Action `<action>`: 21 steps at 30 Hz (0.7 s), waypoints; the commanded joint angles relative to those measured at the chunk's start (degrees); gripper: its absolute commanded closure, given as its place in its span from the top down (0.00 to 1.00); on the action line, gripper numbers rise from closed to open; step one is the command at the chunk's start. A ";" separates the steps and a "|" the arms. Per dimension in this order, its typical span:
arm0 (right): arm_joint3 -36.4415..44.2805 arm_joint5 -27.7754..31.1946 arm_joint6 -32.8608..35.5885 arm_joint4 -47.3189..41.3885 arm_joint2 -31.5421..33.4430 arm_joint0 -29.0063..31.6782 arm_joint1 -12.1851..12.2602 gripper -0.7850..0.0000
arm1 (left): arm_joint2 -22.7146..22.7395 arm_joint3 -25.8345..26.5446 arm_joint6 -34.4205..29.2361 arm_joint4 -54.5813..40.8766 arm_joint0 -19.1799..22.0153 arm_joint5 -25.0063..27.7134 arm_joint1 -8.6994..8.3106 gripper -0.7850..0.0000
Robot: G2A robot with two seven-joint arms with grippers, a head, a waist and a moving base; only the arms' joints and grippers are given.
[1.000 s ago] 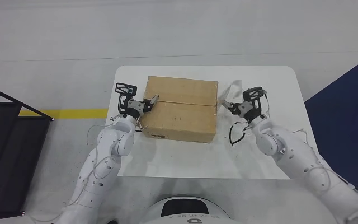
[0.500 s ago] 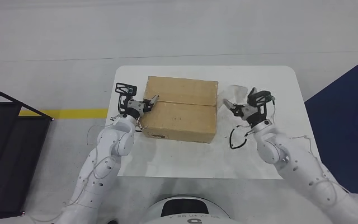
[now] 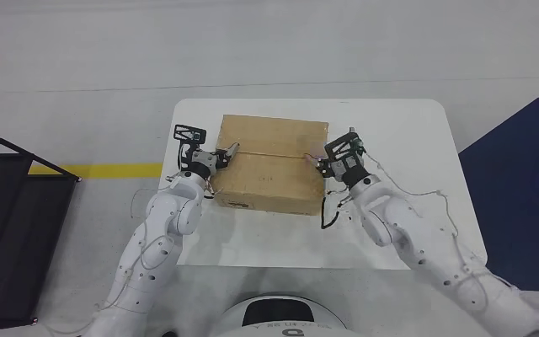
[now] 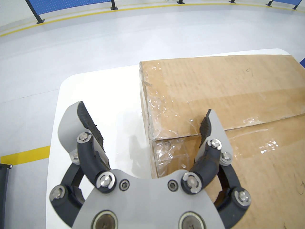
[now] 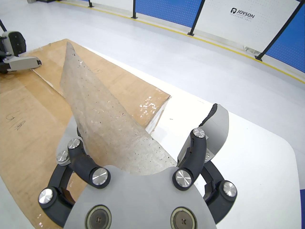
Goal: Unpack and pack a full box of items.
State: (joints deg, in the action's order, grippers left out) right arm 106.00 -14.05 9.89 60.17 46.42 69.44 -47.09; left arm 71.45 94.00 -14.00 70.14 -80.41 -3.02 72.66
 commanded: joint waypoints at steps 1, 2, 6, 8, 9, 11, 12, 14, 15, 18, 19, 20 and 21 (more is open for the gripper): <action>-0.18 -0.11 3.71 1.94 -2.79 -2.69 -1.31 1.00 | 0.00 0.00 0.00 0.00 0.00 0.00 0.00 1.00; -0.10 -0.08 5.15 2.85 -4.28 -4.08 -2.07 1.00 | 0.00 0.00 0.00 0.00 0.00 0.00 0.00 1.00; 0.04 -1.26 9.22 6.11 -9.34 -8.94 -5.19 1.00 | 0.00 0.00 0.00 0.00 0.00 0.00 0.00 1.00; 0.13 -1.48 10.67 7.60 -11.53 -11.07 -6.73 1.00 | 0.00 0.00 0.00 0.00 0.00 0.00 0.00 1.00; 0.13 -1.44 11.35 8.03 -12.54 -12.06 -7.50 1.00 | 0.00 0.00 0.00 0.00 0.00 0.00 0.00 1.00; 0.07 -0.70 12.33 7.89 -14.30 -13.93 -9.03 1.00 | 0.00 0.00 0.00 0.00 0.00 0.00 0.00 1.00; -0.03 -0.24 12.60 7.45 -14.97 -14.90 -9.80 1.00 | 0.00 0.00 0.00 0.00 0.00 0.00 0.00 1.00; -0.54 0.22 13.22 6.96 -16.25 -16.70 -11.32 1.00 | 0.00 0.00 0.00 0.00 0.00 0.00 0.00 1.00; -0.71 0.60 13.36 6.68 -16.89 -17.52 -12.06 1.00 | 0.00 0.00 0.00 0.00 0.00 0.00 0.00 1.00; -1.28 1.71 13.14 4.79 -17.53 -19.71 -13.98 1.00 | 0.00 0.00 0.00 0.00 0.00 0.00 0.00 1.00; -1.34 1.34 12.73 4.44 -17.15 -20.10 -14.38 1.00 | 0.00 0.00 0.00 0.00 0.00 0.00 0.00 1.00; -1.27 0.74 12.13 4.07 -16.46 -20.17 -14.62 1.00 | 0.00 0.00 0.00 0.00 0.00 0.00 0.00 1.00; -1.09 0.43 11.50 3.37 -15.57 -19.83 -14.69 1.00 | 0.00 0.00 0.00 0.00 0.00 0.00 0.00 1.00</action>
State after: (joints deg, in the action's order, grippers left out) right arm 104.74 -13.18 22.01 64.11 29.95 49.31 -61.73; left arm 71.45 94.00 -14.00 70.14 -80.41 -3.02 72.66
